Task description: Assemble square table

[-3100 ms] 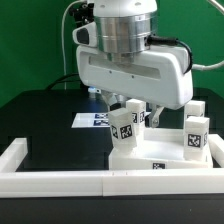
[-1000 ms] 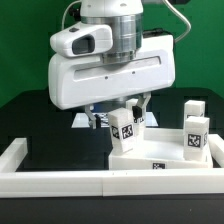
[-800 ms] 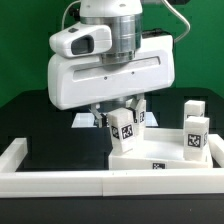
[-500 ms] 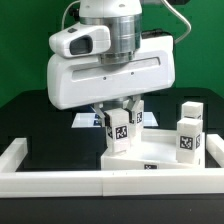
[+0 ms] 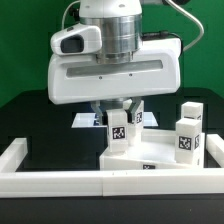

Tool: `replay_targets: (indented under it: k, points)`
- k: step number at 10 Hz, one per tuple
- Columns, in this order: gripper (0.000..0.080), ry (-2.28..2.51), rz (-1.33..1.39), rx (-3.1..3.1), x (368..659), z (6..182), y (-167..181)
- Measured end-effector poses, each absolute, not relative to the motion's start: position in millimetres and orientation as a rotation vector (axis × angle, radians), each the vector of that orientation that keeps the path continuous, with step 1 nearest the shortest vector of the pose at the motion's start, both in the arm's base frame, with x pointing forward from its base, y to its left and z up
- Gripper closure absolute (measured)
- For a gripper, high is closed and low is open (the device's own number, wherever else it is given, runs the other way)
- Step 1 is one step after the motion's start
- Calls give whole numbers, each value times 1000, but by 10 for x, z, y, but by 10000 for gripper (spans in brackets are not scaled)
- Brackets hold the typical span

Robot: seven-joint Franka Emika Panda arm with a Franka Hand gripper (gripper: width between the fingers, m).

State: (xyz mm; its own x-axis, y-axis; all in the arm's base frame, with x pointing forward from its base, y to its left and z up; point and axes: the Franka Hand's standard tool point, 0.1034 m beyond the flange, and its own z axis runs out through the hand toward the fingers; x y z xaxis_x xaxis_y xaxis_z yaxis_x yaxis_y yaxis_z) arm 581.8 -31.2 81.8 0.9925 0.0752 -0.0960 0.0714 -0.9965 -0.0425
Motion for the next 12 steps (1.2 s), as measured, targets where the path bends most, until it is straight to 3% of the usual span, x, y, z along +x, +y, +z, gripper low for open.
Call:
replay_targets:
  k: [12]
  points:
    - [508, 1331, 145, -2845, 5850, 806, -206]
